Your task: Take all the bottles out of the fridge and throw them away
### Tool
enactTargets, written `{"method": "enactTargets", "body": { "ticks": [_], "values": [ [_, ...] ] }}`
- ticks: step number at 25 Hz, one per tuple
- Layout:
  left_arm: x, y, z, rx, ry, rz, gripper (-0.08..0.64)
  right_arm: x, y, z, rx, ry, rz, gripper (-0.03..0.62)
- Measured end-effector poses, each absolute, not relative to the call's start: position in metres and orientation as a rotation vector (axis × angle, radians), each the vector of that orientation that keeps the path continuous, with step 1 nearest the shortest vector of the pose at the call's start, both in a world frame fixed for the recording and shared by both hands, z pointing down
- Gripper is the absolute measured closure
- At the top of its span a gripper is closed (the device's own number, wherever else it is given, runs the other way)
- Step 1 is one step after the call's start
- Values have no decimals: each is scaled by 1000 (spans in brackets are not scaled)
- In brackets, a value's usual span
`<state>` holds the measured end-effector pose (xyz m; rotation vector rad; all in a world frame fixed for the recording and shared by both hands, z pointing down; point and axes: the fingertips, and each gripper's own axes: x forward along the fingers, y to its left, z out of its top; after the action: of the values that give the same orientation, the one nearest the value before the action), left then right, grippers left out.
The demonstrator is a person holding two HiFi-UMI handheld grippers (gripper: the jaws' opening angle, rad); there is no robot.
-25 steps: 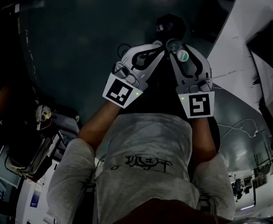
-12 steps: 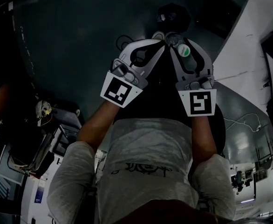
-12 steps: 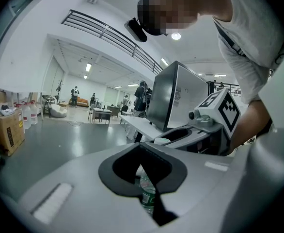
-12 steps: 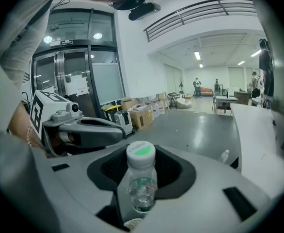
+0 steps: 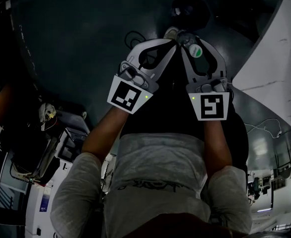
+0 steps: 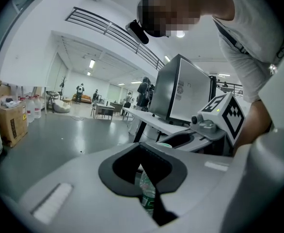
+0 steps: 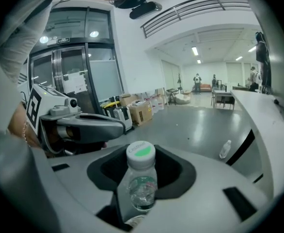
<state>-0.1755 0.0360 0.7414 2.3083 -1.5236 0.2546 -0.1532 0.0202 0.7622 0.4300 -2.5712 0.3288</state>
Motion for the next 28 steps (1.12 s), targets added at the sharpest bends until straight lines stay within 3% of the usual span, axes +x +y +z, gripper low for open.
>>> {"method": "enactTargets", "body": {
  "ticks": [28],
  "values": [
    [-165,19,874,2166,-1562,230,552,-138,5,898,443,-2491,226,434]
  ]
}}
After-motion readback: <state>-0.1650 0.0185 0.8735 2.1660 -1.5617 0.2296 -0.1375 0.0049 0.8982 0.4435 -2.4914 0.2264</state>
